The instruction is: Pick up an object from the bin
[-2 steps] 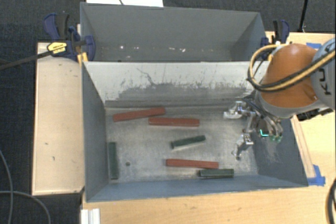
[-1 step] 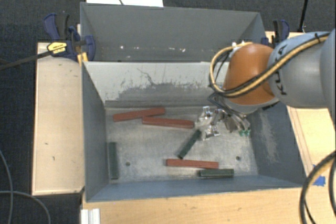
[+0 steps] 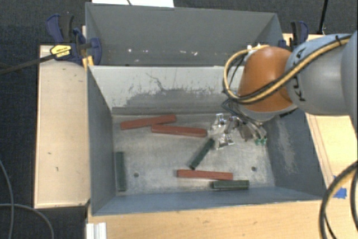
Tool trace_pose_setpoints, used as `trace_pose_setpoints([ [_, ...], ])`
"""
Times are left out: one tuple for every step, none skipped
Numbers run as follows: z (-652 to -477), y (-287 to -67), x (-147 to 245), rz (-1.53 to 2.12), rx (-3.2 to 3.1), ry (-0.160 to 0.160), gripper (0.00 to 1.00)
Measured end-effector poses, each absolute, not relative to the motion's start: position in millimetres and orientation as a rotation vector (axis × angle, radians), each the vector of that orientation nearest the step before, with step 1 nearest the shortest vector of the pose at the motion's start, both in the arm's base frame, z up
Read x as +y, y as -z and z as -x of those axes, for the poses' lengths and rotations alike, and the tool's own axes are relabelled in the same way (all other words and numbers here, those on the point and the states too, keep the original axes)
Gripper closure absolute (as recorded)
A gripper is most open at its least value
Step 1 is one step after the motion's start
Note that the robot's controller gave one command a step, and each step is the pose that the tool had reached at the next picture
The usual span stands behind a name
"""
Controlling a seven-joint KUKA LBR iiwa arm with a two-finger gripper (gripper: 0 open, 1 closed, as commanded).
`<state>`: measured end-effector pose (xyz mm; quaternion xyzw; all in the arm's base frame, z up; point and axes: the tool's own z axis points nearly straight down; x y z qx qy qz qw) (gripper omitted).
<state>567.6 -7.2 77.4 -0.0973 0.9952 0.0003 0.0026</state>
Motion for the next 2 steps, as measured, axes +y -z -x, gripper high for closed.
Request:
trace_pose_setpoints([
  [-567.9,-72.5,43.4,0.357,3.116,-0.001,0.0],
  [-568.0,-72.6,43.3,0.358,3.116,-0.001,0.0],
])
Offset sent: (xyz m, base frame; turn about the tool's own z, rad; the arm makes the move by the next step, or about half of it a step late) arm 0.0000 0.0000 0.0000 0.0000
